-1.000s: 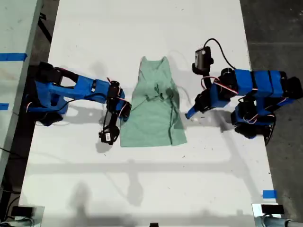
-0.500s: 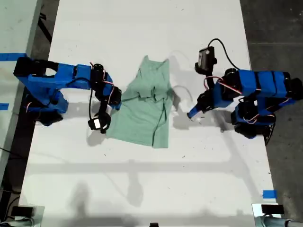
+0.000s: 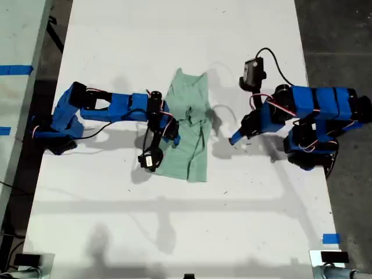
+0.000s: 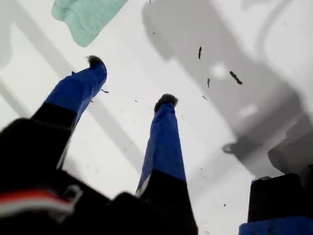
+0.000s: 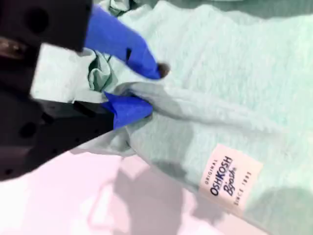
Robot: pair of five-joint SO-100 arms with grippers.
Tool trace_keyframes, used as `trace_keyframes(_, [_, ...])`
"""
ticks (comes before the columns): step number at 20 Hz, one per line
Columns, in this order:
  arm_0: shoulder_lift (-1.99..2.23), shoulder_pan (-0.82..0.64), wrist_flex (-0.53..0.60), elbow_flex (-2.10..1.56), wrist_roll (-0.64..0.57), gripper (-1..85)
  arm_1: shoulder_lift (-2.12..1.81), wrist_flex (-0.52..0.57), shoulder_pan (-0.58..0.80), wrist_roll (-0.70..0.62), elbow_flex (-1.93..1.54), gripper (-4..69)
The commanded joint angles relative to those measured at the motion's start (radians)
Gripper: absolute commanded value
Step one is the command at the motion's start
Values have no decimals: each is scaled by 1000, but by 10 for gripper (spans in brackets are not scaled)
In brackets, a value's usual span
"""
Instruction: Fold tshirt
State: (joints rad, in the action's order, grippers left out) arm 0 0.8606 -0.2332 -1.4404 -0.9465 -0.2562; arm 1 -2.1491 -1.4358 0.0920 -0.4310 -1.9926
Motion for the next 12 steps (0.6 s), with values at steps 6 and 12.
trace_keyframes(6, [232,-64,-218,-17,-29,369,-38,18,-17,18,9,242])
trace_keyframes(12, [673,-38,-216,-322,-5,242,44,60,-72,38,107,222])
